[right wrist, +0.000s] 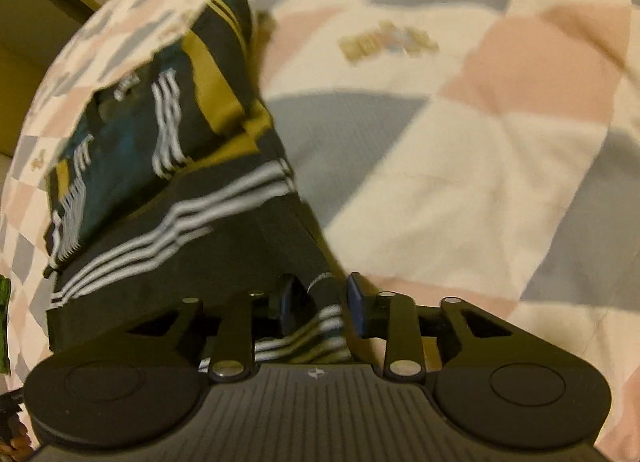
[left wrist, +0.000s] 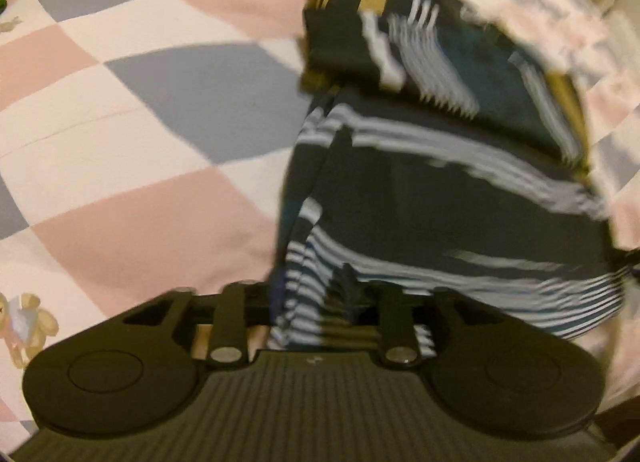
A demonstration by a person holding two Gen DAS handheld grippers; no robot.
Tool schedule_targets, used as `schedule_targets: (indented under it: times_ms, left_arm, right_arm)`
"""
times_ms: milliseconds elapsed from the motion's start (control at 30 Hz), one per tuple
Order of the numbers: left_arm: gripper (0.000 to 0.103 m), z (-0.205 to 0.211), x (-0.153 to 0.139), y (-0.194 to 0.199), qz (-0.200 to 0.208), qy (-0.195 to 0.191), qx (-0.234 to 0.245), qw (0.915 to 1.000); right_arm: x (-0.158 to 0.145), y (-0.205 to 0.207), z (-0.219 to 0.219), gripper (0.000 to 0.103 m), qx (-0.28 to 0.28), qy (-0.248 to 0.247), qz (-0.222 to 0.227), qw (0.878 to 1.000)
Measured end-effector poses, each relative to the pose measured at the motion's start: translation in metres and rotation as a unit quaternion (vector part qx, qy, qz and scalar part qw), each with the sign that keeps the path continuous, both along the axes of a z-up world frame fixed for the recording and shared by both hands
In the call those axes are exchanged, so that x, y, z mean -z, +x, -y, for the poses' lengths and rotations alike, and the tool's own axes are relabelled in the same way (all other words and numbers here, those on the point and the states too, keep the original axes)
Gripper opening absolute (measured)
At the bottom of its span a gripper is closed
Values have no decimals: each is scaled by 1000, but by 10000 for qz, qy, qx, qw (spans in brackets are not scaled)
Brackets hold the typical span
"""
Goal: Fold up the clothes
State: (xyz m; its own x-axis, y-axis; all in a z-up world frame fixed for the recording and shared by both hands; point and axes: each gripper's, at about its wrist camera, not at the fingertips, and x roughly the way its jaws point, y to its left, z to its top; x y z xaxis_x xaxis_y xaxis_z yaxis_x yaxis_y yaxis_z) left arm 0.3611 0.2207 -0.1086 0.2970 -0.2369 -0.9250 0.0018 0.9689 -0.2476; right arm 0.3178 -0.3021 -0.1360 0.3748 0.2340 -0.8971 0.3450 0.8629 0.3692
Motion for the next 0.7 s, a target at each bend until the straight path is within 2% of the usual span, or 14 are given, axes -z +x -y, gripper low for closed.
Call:
schedule_targets:
  times_ms: [33,100,200,267,333,367,400,567,633,700]
  left_arm:
    - [39,-2,-6,2,77,-40,-19,10000]
    - [43,-4,-16,8,223,-109,-48,9997]
    - [45,11,-7,25,247,175,249,9992]
    - [38,24,5,35,233,398,530,9975]
    - [19,34,13,38,304,614,727,9950]
    - [8,37,14,37,373,721,776,9937]
    - [6,36,11,35,434,780,752,9932]
    - [7,2,-16,18,881,218,192,9957]
    - [8,0,-9,19,772,326,135,9964]
    - [9,7,9,26,558,488,251,9969]
  right_arm:
    - [-4,0,1,44,-33,14,83,10000]
    - [-8,1,4,44,-46,32,143,9999]
    - [-1,5,4,43,-90,43,94,9999]
    - [1,8,0,37,-165,-33,75,9998]
    - [1,11,-7,20,-281,-183,81,9994]
    - [-2,10,-10,18,-327,-281,123,9990]
    - [-4,9,-12,14,-369,-342,157,9986]
    - [-24,3,-10,11,-325,-312,768,9960]
    - [-25,6,-10,10,-343,-281,853,9954]
    - [-17,13,-12,10,-342,-407,754,9957]
